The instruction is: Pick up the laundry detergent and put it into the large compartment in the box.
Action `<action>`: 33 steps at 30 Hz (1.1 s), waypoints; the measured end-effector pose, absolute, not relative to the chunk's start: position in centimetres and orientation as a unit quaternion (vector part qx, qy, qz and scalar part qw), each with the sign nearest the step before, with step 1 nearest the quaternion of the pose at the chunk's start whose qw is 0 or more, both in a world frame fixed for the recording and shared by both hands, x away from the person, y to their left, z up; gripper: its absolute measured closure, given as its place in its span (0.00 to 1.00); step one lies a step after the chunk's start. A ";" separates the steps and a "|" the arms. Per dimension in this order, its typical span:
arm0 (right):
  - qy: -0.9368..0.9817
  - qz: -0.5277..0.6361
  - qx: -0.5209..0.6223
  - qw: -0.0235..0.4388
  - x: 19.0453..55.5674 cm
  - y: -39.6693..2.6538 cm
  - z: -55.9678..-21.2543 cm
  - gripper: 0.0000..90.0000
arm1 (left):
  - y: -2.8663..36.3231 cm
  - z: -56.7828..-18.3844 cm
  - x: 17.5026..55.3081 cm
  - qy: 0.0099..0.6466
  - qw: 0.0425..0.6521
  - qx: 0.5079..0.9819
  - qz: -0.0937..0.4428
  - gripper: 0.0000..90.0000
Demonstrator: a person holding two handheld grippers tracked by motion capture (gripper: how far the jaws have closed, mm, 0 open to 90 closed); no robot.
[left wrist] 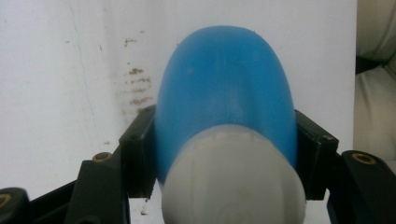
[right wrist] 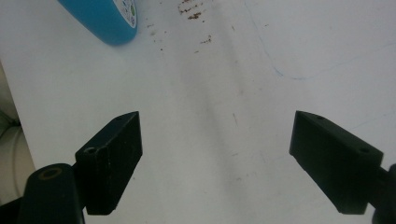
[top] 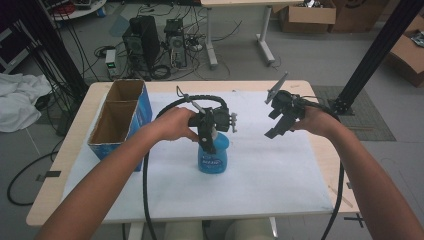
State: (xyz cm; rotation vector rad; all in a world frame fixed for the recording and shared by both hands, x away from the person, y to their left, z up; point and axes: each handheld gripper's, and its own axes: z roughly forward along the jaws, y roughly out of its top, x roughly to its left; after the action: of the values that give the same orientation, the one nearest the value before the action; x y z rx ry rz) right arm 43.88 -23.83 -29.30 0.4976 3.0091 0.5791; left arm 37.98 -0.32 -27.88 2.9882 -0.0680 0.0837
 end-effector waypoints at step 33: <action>0.970 0.189 0.149 0.023 42.9 -24.0 -29.3 0.19 | 4.0 -14.4 37.7 0.269 0.095 0.954 0.089 0.42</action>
State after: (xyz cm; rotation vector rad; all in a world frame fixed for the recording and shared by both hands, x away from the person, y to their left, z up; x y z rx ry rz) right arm 42.90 -23.97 -29.31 0.4619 3.0036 0.5857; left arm 37.74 4.02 -14.38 2.8285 0.7980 0.2629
